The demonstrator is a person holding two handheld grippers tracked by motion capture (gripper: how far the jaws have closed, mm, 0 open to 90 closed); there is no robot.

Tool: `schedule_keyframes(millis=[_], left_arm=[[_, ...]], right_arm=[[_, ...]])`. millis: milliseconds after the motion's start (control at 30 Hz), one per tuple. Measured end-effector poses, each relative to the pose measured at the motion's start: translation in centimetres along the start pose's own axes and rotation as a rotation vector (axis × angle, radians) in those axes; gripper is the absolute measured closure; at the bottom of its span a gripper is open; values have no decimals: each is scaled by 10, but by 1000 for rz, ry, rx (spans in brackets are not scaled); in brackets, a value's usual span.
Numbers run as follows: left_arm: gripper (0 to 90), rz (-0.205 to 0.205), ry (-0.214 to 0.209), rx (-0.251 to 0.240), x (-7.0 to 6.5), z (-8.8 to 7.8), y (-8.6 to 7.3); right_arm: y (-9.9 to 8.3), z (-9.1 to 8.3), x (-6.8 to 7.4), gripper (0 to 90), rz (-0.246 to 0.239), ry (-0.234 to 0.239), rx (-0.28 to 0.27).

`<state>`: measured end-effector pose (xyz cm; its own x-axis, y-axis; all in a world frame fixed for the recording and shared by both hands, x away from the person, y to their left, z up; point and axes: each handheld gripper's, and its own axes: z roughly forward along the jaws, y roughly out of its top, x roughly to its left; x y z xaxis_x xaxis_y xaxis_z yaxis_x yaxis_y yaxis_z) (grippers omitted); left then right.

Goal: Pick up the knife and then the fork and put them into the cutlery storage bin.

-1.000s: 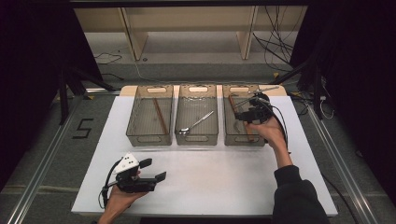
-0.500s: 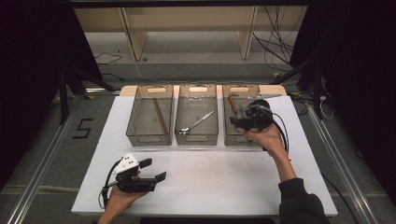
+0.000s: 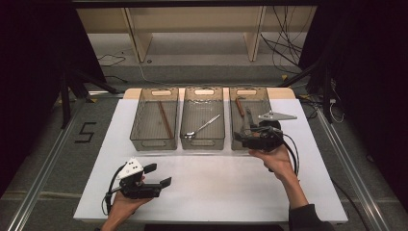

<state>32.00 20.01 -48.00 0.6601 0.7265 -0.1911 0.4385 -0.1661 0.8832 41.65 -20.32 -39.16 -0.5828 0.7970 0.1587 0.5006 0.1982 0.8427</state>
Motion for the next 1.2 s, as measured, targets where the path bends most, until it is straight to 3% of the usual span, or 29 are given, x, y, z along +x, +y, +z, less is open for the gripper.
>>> schedule_keyframes(millis=[167,767,1200], left_arm=[[173,-7,2,0,1,1,0],[174,-5,-1,-7,0,0,0],[173,12,-16,-16,-3,-2,0]], right_arm=[[-15,-9,8,253,7,42,-48],[-61,-28,23,247,-14,110,-87],[-89,-35,30,225,-56,96,-108]])
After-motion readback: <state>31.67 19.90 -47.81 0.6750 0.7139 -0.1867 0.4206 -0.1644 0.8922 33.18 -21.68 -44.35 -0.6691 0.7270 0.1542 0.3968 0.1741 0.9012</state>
